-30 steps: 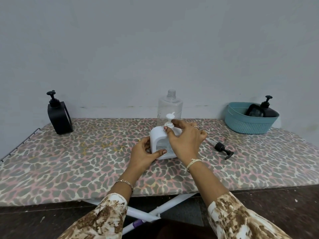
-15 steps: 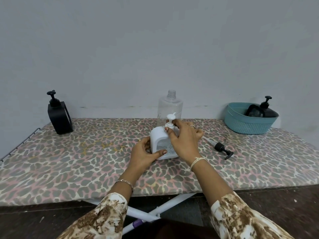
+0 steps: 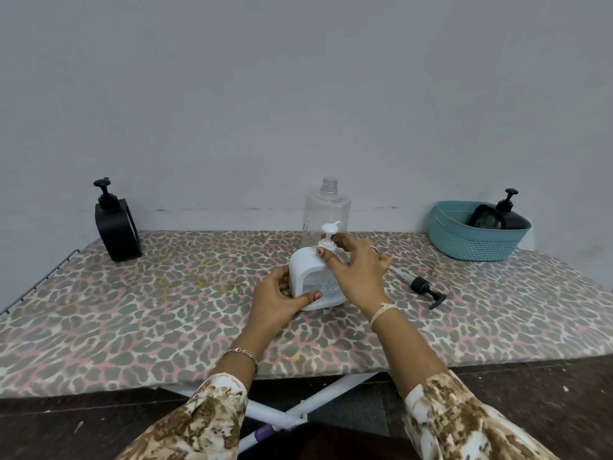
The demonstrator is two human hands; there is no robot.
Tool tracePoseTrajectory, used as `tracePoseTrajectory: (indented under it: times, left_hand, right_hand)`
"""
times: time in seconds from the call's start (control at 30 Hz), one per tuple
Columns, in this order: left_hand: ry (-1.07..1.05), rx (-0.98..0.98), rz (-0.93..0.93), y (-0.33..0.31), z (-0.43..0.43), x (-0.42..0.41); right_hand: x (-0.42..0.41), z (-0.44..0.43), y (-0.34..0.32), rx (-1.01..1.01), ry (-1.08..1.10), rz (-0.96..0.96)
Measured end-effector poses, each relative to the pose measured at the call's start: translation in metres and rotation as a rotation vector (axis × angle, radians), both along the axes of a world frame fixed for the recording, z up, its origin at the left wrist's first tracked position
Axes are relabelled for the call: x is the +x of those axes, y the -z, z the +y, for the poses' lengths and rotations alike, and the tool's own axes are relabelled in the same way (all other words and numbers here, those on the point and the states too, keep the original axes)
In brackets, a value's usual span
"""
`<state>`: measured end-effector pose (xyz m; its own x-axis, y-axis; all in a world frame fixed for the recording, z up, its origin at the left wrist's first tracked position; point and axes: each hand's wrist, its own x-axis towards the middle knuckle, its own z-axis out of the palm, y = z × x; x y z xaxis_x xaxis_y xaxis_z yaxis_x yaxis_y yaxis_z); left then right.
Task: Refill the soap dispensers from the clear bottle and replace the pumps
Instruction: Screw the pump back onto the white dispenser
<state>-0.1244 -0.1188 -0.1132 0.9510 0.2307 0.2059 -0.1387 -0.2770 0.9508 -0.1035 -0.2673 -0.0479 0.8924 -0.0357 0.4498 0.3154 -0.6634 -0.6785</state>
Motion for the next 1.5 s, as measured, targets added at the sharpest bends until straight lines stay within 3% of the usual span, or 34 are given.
tracePoseTrajectory:
  times: [0.07,0.2,0.53,0.93,1.2,1.5]
  left_hand:
    - [0.011,-0.019,0.017,-0.001,0.001,0.000]
    - [0.057,-0.100,0.074,-0.007,0.003,-0.004]
    - [0.214,-0.160,0.115,-0.029,-0.020,-0.013]
    - [0.268,-0.052,0.038,-0.065,-0.129,0.041]
    - [0.324,0.077,0.055,-0.077,-0.192,0.109]
    - [0.409,0.252,0.006,-0.081,-0.246,0.175]
  right_hand:
    - [0.004,-0.012,0.001,0.117,-0.177,0.076]
    - [0.003,-0.034,-0.008,0.163,-0.441,0.234]
    - [0.009,-0.080,-0.029,0.184,-0.601,0.392]
    - [0.040,-0.171,-0.072,0.403,-0.211,0.164]
    - [0.101,-0.227,-0.093,0.359,0.114,0.000]
    - [0.164,-0.274,-0.084,0.297,0.450,-0.047]
